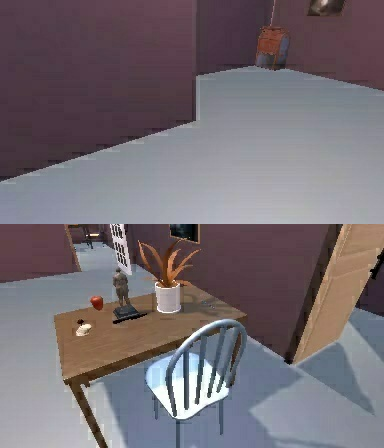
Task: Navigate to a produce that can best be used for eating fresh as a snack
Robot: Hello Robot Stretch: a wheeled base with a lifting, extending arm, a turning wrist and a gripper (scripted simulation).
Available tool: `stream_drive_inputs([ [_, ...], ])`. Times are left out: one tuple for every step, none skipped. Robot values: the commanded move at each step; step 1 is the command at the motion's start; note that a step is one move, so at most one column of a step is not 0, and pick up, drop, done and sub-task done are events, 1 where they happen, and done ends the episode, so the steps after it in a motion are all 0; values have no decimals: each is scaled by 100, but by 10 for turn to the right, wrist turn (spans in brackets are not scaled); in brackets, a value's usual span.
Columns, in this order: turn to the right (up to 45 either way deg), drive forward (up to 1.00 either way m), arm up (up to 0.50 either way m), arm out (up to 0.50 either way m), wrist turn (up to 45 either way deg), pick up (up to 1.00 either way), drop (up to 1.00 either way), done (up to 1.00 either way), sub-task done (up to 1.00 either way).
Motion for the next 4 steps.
stream_drive_inputs([
  [90,0,0,0,0,0,0,0,0],
  [0,85,0,0,0,0,0,0,0],
  [450,0,0,0,0,0,0,0,0],
  [0,100,0,0,0,0,0,0,0],
])
